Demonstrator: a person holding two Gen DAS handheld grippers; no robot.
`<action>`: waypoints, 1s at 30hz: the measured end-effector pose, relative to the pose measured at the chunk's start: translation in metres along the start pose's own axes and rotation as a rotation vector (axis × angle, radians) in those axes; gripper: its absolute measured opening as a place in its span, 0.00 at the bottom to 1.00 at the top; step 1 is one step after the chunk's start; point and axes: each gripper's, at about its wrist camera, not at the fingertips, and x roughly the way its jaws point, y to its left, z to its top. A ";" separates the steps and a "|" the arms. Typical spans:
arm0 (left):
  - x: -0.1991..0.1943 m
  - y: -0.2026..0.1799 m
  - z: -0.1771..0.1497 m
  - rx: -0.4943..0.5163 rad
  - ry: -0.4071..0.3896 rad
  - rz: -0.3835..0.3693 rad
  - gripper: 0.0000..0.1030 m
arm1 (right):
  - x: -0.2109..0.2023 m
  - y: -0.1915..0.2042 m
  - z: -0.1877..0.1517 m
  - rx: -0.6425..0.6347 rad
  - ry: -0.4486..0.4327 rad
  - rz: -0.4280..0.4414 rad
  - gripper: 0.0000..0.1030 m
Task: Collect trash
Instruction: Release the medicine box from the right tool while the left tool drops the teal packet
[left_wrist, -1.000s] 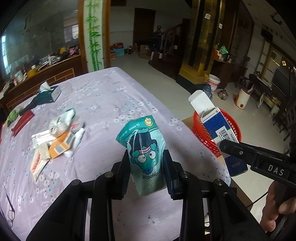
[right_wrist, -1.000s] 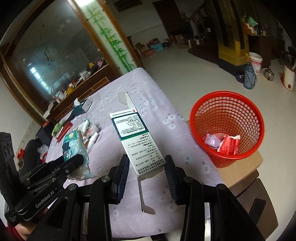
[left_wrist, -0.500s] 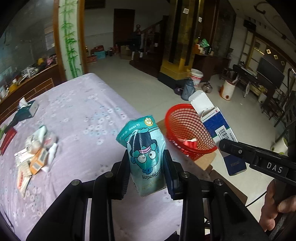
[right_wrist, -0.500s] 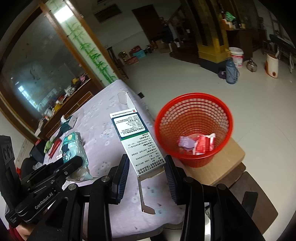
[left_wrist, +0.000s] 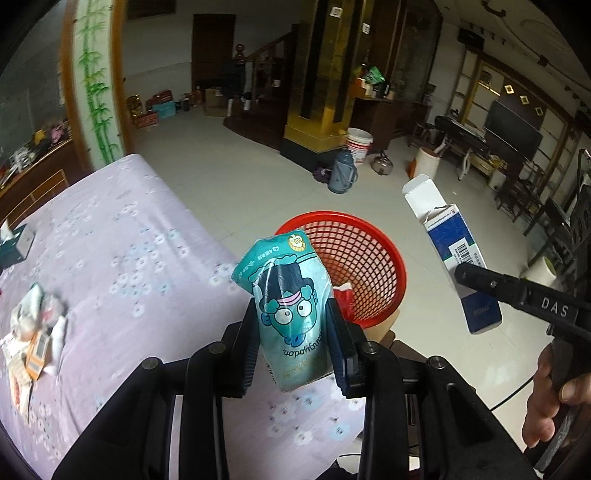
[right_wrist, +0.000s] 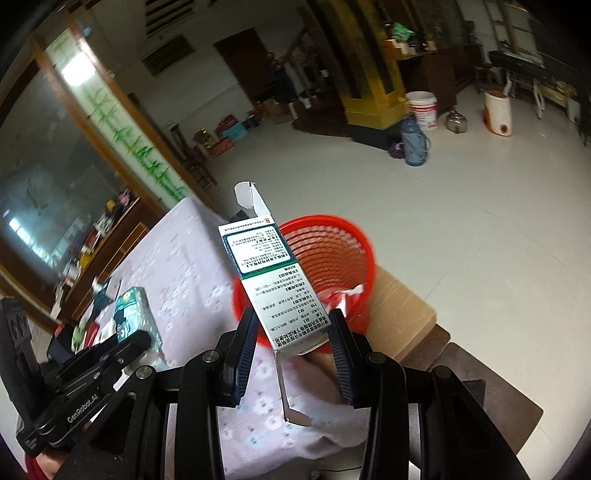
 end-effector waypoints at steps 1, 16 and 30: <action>0.003 -0.002 0.003 0.002 0.004 -0.008 0.31 | 0.001 -0.006 0.004 0.018 0.002 -0.001 0.41; 0.082 -0.019 0.048 -0.033 0.098 -0.086 0.36 | 0.065 -0.015 0.057 0.014 0.055 -0.006 0.44; 0.063 0.004 0.046 -0.090 0.059 -0.065 0.63 | 0.078 0.003 0.057 -0.040 0.080 0.013 0.49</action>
